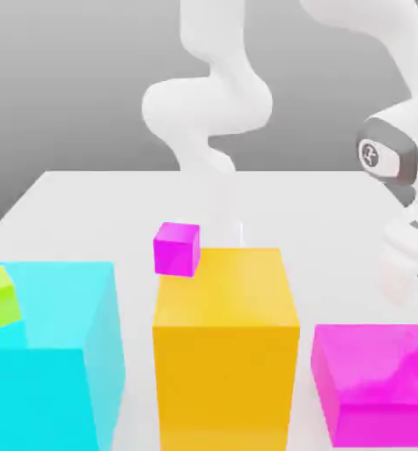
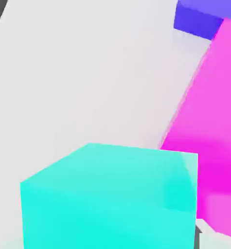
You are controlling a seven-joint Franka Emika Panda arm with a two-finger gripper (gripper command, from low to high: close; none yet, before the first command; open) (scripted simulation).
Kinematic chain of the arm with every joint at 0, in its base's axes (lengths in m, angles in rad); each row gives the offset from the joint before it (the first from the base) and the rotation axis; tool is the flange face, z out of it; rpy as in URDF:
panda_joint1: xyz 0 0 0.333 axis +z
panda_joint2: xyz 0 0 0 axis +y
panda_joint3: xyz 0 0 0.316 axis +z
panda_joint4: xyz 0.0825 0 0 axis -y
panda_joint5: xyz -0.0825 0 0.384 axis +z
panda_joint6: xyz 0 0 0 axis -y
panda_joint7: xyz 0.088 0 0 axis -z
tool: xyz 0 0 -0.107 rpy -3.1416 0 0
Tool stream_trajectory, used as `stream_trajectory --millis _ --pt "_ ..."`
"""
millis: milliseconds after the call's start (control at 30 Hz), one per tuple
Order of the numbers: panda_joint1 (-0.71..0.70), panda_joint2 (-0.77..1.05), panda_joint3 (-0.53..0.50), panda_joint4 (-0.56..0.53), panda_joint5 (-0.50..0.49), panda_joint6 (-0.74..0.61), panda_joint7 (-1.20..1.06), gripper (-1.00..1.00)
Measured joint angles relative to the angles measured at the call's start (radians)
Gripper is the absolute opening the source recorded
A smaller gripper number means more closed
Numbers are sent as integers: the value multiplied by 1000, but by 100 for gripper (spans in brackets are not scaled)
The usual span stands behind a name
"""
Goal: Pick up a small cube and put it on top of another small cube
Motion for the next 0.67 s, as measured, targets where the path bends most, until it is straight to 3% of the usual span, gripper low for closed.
stream_trajectory --millis 400,500,533,667 --pt "26 278 -118 435 -331 -205 -293 -100" --pt "49 374 -153 474 -383 -153 -299 -100" --pt "57 404 -163 478 -395 -128 -295 100" --pt "57 404 -163 478 -395 -128 -295 100"
